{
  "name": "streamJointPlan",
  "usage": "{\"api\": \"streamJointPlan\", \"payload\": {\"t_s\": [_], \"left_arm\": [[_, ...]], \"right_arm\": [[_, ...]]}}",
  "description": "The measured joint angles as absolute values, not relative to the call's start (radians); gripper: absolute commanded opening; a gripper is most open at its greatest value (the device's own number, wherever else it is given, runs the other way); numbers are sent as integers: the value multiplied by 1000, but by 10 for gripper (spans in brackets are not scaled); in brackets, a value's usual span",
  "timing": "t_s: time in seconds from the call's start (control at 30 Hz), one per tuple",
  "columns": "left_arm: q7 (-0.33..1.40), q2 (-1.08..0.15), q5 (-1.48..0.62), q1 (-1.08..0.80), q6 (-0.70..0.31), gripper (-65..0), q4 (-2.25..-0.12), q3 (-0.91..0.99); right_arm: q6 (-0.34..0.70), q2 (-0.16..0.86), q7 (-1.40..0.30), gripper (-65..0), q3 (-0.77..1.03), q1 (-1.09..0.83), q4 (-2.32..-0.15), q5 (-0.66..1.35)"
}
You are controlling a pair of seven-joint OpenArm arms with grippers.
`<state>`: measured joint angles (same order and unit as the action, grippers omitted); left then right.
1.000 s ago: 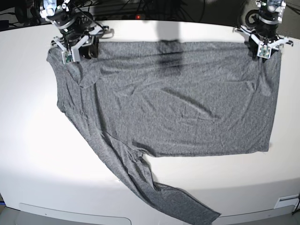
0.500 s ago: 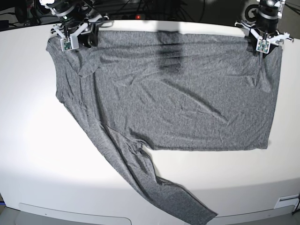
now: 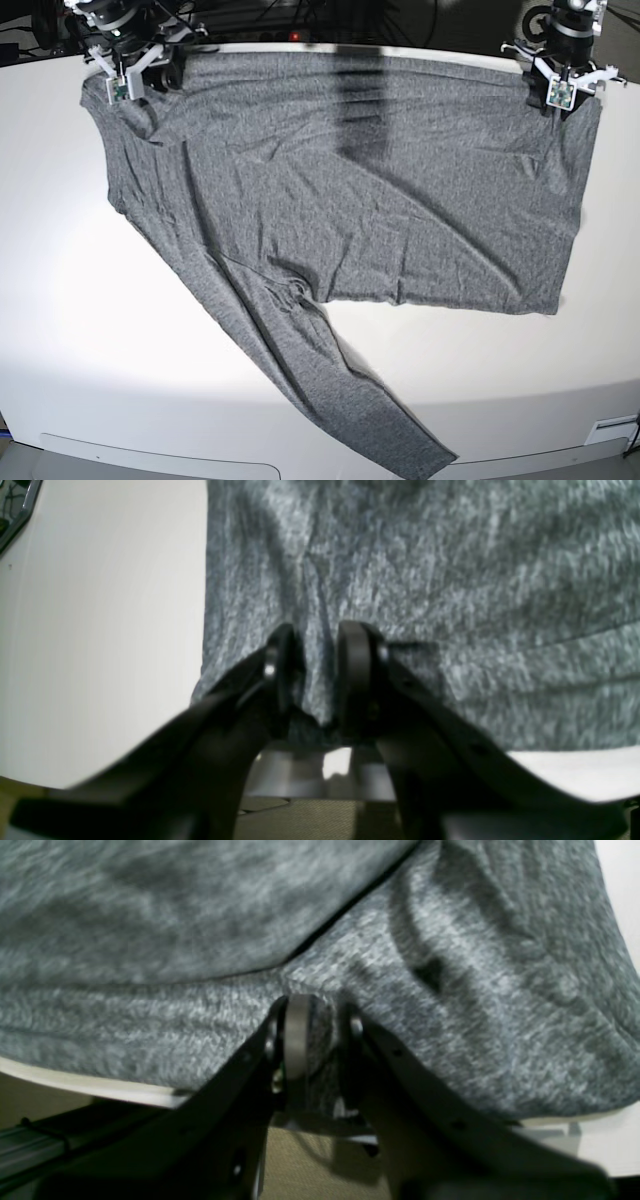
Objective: Fold the T-shirt properly
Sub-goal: 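Lower the hem onto the collar edge with both grippers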
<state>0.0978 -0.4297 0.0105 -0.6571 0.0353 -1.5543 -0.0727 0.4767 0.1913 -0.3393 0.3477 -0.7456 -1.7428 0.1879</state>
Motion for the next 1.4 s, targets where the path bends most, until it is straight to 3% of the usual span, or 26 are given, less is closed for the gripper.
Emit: {"api": "streamJointPlan", "payload": {"t_s": [0.37, 0.73, 1.4], "left_arm": [[116, -430, 10, -662, 35, -487, -1570, -73], [264, -429, 7, -682, 23, -487, -1670, -74], [269, -429, 53, -682, 19, -487, -1674, -78]], "right_arm": [[472, 191, -341, -544, 348, -746, -1740, 244], [488, 159, -361, -544, 334, -685, -1736, 245], [493, 162, -365, -544, 207, -684, -1743, 256]]}}
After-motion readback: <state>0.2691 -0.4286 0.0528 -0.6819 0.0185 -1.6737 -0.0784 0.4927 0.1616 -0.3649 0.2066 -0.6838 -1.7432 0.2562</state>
